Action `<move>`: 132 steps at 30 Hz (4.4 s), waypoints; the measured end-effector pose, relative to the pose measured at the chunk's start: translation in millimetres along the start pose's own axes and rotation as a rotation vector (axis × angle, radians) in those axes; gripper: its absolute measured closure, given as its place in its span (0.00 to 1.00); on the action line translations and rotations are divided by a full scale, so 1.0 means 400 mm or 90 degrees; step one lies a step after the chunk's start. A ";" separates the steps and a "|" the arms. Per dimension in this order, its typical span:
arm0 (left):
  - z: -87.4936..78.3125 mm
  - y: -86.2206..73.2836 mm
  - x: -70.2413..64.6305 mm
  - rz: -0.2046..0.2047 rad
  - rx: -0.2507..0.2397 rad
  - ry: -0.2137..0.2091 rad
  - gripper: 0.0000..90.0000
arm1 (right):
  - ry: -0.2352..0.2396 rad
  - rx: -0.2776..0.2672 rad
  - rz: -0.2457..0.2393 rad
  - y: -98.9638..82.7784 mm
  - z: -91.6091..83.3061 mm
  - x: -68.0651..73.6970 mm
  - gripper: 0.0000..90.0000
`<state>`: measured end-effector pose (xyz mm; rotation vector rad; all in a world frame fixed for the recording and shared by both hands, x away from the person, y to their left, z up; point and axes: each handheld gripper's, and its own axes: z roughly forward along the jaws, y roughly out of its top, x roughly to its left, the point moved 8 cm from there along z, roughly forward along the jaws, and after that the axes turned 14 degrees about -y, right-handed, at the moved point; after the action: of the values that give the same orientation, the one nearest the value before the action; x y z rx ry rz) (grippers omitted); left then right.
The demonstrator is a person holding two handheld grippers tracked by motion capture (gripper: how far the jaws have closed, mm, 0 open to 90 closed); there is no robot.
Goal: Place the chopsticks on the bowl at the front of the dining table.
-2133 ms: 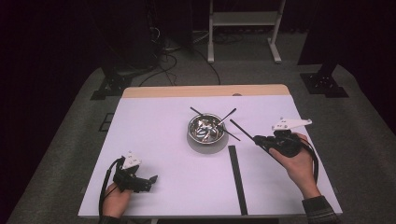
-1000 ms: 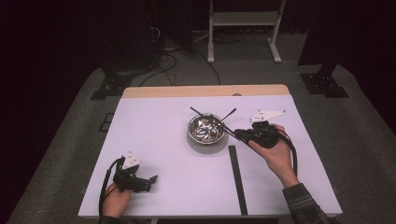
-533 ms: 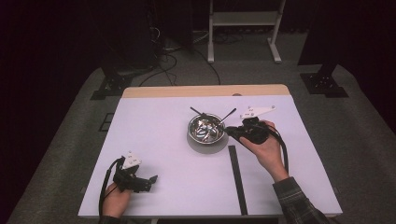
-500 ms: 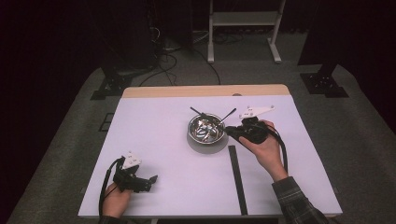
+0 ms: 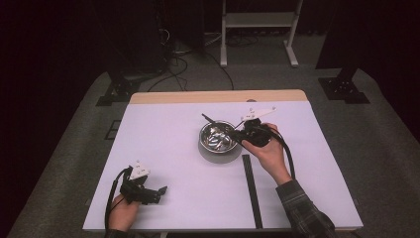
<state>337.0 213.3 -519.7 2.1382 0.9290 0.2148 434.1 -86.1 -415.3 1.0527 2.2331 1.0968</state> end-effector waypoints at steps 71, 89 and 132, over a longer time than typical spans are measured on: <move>0.000 0.000 0.000 0.001 0.001 0.000 0.00 | -0.059 0.018 0.001 -0.016 0.024 -0.058 0.76; 0.000 0.000 0.000 -0.001 0.000 -0.001 0.00 | -0.121 0.025 0.066 -0.127 -0.056 -0.201 0.66; 0.000 0.000 -0.001 -0.002 0.000 -0.001 0.00 | -0.054 0.078 0.005 -0.202 0.006 -0.088 0.58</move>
<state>336.8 213.1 -519.7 2.1367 0.9312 0.2115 421.7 -144.8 -479.8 1.1363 2.2544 0.9109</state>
